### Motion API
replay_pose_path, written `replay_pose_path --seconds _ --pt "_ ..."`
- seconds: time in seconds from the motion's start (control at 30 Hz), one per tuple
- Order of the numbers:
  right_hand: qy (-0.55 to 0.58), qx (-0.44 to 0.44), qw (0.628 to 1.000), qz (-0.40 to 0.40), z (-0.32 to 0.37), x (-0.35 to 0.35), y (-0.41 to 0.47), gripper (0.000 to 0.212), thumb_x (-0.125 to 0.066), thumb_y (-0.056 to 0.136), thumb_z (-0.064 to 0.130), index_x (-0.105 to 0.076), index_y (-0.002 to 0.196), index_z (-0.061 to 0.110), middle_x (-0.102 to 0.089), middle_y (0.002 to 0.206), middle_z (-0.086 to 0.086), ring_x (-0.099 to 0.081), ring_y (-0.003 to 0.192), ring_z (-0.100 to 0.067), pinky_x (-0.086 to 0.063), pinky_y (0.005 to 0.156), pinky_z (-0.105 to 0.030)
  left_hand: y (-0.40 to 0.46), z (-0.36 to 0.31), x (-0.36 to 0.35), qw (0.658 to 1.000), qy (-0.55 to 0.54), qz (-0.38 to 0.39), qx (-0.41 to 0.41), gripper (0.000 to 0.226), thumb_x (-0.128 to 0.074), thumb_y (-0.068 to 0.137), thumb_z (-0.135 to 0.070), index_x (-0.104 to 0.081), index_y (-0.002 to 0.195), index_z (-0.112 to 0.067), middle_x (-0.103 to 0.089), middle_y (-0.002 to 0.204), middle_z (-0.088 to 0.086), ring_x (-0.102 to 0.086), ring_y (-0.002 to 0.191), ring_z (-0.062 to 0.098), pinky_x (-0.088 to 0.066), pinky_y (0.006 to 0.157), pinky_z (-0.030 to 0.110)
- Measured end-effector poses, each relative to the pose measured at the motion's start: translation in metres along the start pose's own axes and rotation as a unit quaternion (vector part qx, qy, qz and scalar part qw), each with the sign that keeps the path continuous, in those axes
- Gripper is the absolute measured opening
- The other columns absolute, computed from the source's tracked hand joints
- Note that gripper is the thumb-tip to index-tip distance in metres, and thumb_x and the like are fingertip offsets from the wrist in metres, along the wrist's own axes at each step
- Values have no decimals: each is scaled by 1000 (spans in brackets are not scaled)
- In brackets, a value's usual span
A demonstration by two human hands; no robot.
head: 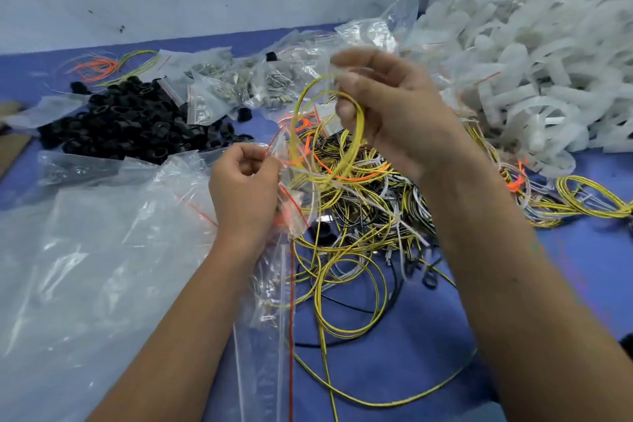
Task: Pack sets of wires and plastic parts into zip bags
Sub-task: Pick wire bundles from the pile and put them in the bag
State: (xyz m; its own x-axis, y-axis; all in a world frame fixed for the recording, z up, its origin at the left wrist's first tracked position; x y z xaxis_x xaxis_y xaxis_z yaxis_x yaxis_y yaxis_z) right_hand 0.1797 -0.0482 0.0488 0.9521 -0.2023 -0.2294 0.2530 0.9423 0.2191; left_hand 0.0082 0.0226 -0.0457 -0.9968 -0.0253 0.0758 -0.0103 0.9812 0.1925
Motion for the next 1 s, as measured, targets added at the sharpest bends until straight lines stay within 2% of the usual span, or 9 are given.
replay_pose_path --seconds 0.17,0.3,0.4,0.47,0.53,0.63,0.8,0.93,1.0 --pt "-134 -51 984 -106 -55 1 5 11 -61 101 6 -70 96 2 -68 76 -12 -67 59 -18 -55 57 -26 0 0 2 1000 -5 -16 -4 8 -71 80 -24 -65 76 -25 -62 58 -13 -52 48 2 -43 52 22" --pt "-207 -21 978 -29 -56 5 4 16 -74 92 6 -72 107 0 -77 82 -12 -74 67 -25 -60 64 -32 -5 -4 2 1000 3 -8 -19 7 -65 82 -18 -63 77 -22 -59 56 -15 -51 43 0 -38 46 13" --pt "-337 12 941 -7 -52 7 -1 6 -76 90 6 -78 95 8 -77 75 -3 -75 68 -23 -61 66 -34 -5 -6 4 1000 0 -14 -13 10 -66 83 -17 -62 77 -24 -62 62 -11 -58 50 7 -45 50 20" --pt "-428 65 901 -31 -47 9 -1 11 -75 93 20 -80 84 17 -75 68 7 -68 60 -14 -54 60 -27 -4 -6 6 1000 3 -21 -7 6 -66 80 -23 -63 77 -27 -64 68 -6 -61 59 18 -49 56 30" --pt "-470 87 877 -60 -42 14 0 22 -73 95 30 -78 75 22 -71 61 9 -56 48 -5 -38 49 -18 -3 -6 7 999 5 -36 -13 8 -66 81 -23 -62 76 -29 -62 67 -8 -57 59 12 -45 55 25" --pt "-441 79 889 -100 -40 24 0 23 -70 97 27 -76 76 20 -66 54 3 -44 39 -3 -30 45 -12 -2 -8 8 998 9 -53 -18 15 -66 84 -17 -62 76 -28 -60 67 -11 -52 58 5 -42 56 18" --pt "-313 62 938 -138 -41 27 0 12 -69 99 27 -77 104 20 -67 55 -1 -37 39 -10 -29 41 -18 -5 -12 8 997 35 -49 -57 13 -66 86 -14 -61 79 -24 -63 73 -10 -56 64 2 -44 59 15" --pt "-309 106 935 -140 -43 16 -1 11 -68 100 25 -77 95 23 -66 56 -1 -46 46 -16 -33 45 -26 -13 -18 5 992 50 -27 -115 8 -67 89 -13 -62 85 -18 -63 73 -8 -56 63 1 -45 57 13" --pt "-337 128 923 -134 -47 8 -2 12 -68 99 22 -79 95 19 -65 56 -2 -45 45 -7 -33 46 -20 -15 -20 3 989 54 -18 -139 8 -68 91 -15 -62 86 -19 -62 73 -7 -56 61 3 -45 54 15"
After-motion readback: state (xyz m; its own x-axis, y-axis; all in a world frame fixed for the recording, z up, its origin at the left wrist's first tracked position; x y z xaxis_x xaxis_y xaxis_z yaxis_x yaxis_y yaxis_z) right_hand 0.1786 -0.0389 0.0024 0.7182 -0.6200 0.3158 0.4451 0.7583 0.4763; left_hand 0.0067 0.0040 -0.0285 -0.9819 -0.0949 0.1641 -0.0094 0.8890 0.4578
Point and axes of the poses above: each hand's wrist, its own y-axis towards the middle knuckle, its own x-axis out of the back of the hand, z = x × y, the point moved 1 cm from there along y, towards the middle knuckle
